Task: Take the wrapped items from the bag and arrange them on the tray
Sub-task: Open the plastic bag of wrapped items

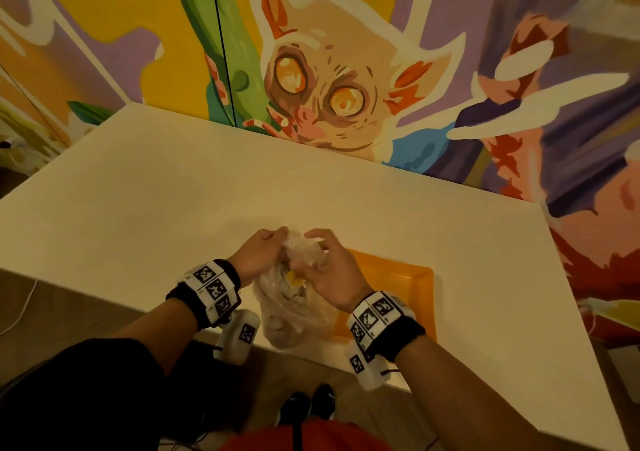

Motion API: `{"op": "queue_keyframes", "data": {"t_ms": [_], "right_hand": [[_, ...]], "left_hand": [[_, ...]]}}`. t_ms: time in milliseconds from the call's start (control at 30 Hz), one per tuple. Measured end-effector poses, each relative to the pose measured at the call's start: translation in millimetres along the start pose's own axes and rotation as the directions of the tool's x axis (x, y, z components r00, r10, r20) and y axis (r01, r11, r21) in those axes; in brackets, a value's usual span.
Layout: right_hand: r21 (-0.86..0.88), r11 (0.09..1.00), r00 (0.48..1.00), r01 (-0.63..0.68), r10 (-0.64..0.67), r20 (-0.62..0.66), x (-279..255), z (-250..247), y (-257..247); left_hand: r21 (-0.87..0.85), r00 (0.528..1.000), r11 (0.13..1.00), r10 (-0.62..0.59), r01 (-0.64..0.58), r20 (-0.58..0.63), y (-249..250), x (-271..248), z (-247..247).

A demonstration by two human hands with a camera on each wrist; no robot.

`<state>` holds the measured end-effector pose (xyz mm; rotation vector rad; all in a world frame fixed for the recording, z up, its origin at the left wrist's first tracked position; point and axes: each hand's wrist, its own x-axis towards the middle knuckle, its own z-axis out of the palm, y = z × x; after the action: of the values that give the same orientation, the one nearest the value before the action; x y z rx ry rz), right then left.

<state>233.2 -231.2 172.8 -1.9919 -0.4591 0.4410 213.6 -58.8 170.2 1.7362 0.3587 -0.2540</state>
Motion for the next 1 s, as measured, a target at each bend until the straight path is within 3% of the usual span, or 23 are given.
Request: {"op": "queue_keyframes", "data": {"t_ms": [67,167,300,433,567,733,900,1000], "right_hand": [[-0.171,0.979,0.99,0.107,-0.121,-0.075,-1,3,6],[-0.178,0.977,0.982,0.114,-0.138,-0.132,3,3,9],[-0.154,0.988,0.997,-0.018,0.005,-0.081,10,-1,6],[0.122,0.976,0.982,-0.182,0.186,-0.023,24,1,13],[0.152,0.952,0.963,-0.264,0.268,-0.007,34,3,11],[-0.123,0.928,0.934,-0.351,0.356,0.022,30,-2,11],[-0.489,0.799,0.924,-0.351,0.379,-0.044,8,-20,5],[-0.543,0.745,0.893,-0.387,0.449,-0.02,-4,-23,-1]], "left_hand": [[-0.017,1.0,1.0,-0.003,0.003,-0.011,4,-3,-1],[0.028,0.996,0.997,0.075,-0.076,0.039,4,-4,-4],[0.175,0.946,0.93,0.316,-0.323,0.072,-3,-9,-6],[0.364,0.919,0.845,0.377,-0.391,0.112,-7,-2,-9],[0.34,0.956,0.894,0.284,-0.291,0.07,-2,8,-3],[0.595,0.997,0.801,0.075,-0.066,0.01,-15,15,-10],[0.675,0.988,0.725,-0.052,0.137,-0.145,-25,-4,-12],[0.58,0.966,0.774,-0.171,0.254,-0.195,-26,-14,-10]]}}
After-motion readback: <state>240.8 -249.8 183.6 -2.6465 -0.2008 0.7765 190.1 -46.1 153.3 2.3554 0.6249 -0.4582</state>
